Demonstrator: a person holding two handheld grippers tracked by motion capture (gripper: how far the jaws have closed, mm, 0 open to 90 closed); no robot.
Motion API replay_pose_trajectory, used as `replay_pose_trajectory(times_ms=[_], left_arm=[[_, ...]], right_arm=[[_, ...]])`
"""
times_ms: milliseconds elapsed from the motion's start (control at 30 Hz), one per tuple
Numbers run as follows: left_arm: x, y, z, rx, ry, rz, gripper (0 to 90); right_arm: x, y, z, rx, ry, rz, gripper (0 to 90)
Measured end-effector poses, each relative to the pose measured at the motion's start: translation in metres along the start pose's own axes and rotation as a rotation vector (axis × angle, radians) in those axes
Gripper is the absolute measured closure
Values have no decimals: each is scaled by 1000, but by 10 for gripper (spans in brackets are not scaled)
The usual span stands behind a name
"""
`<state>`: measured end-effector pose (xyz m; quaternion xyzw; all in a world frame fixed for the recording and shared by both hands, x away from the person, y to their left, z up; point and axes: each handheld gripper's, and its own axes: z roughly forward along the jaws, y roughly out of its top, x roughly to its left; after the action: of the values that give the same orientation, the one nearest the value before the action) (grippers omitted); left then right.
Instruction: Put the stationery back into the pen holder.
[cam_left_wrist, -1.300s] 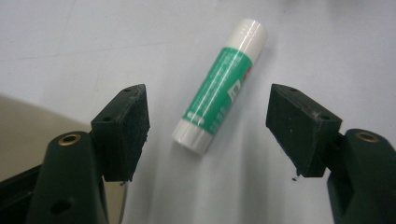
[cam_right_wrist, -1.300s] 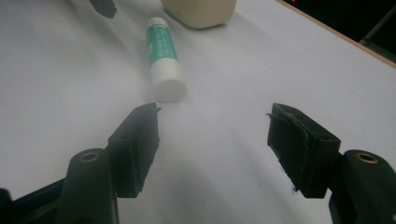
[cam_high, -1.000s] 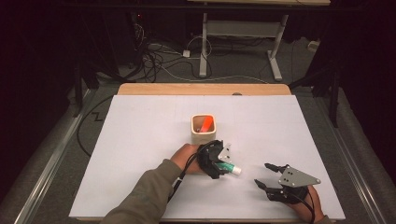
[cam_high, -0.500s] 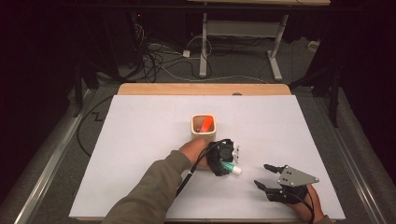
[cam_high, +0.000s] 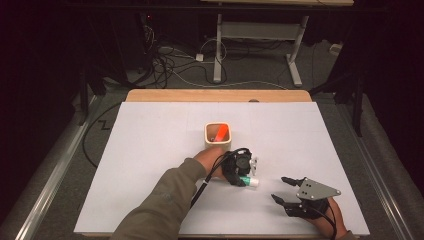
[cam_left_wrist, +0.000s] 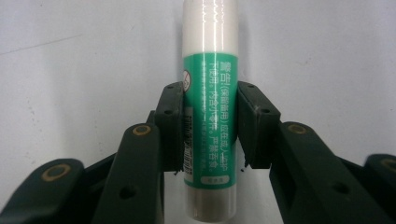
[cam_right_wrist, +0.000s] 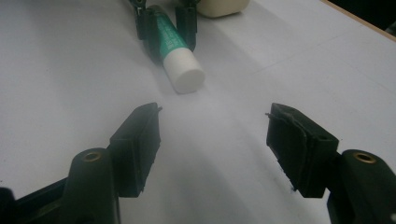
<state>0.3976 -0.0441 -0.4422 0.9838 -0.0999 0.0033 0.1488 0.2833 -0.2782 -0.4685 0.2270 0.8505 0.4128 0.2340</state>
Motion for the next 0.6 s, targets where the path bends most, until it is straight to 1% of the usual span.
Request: replay_pose_trajectory(times_ms=[67,100,133,167,200,233,267,300,333,367,433,467,500,533,567,600], left_arm=[[-2,-1,-1,-5,23,7,638],[-4,-2,-1,-11,39,2,638],[-6,-4,-2,-16,34,-9,638],[-7,-6,-4,-30,59,-12,639],[-8,-8,-6,-42,69,-24,639],[-9,-11,-8,-54,69,-28,639],[-10,-14,-9,-67,93,-32,639],[-11,-16,-11,-79,107,-48,639],[-12,-19,-13,-90,103,-52,639],[-14,-21,-15,-106,128,-58,639],[-17,-27,-19,-148,137,-83,640],[-19,-30,-21,-175,158,-101,640],[-20,-33,-23,-199,169,-118,640],[-21,-36,-26,-214,169,-124,640],[-23,-39,-27,-229,189,-137,640],[-24,-42,-28,-246,189,-155,640]], right_arm=[[0,0,-1,-4,-1,2,356],[0,0,-1,-6,-2,2,356],[-1,0,-1,-7,-4,5,356],[-1,0,-1,-9,-5,5,356],[-1,0,-1,-10,-7,5,356],[-1,0,-2,-12,-8,4,356],[-1,0,-2,-14,-8,5,356],[-1,0,-2,-17,-7,7,356],[-1,0,-2,-17,-7,6,357],[-1,0,-2,-16,-8,5,356],[0,1,-2,-14,-7,4,357],[0,1,-2,-15,-7,3,360],[0,1,-2,-17,-7,4,360],[0,1,-2,-20,-6,4,360],[0,1,-2,-22,-6,5,360],[0,1,-2,-23,-7,5,360]])
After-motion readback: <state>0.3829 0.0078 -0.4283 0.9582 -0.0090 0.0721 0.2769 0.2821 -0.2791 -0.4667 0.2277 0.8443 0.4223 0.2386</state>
